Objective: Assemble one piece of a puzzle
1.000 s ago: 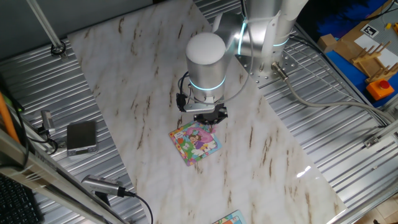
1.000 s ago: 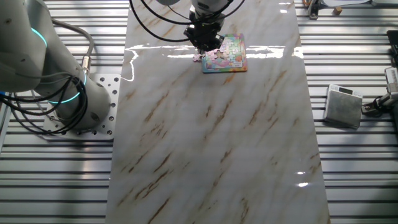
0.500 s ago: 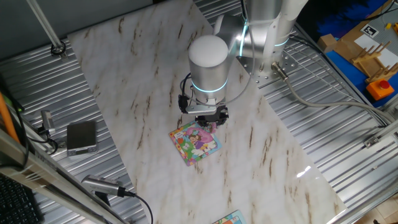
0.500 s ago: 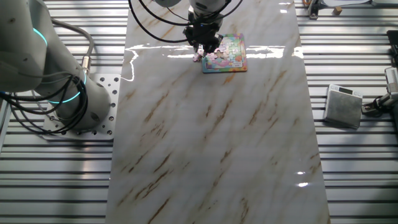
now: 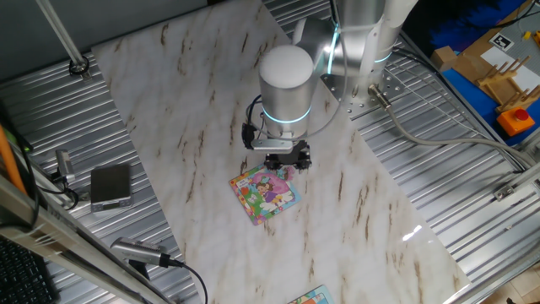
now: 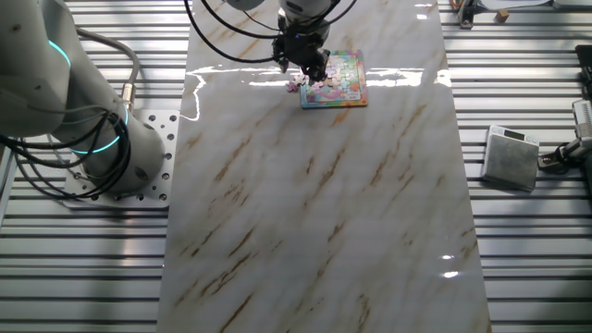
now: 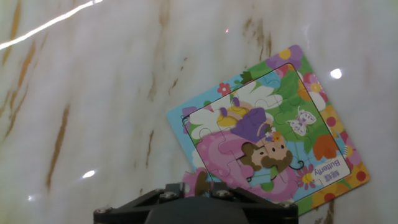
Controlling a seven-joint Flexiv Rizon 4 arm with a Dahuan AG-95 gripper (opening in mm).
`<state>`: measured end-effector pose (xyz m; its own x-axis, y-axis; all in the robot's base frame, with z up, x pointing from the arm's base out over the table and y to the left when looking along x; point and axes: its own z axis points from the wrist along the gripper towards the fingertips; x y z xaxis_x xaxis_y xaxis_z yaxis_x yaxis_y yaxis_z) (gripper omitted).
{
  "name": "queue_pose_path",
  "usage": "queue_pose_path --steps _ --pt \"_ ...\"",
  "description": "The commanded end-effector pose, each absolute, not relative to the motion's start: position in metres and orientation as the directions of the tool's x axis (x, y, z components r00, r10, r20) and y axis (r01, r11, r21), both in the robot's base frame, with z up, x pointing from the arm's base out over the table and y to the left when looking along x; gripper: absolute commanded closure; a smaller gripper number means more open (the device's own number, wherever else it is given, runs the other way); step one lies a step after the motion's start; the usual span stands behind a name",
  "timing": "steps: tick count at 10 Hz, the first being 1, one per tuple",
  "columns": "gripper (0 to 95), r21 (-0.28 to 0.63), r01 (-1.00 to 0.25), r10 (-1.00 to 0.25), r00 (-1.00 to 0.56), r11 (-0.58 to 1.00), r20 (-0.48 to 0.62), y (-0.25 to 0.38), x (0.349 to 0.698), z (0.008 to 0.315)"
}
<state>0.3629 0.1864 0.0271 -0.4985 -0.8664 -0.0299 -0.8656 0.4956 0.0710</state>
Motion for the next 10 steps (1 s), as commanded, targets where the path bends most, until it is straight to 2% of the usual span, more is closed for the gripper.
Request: queue_pose_path --steps 1,10 --pt "38.0 0.056 -0.840 -0.840 -0.542 0.540 -0.035 0.1861 0.3636 0.0272" --pt "38.0 0.034 -0.833 -0.833 -0.553 0.552 -0.039 0.1878 0.3645 0.0235"
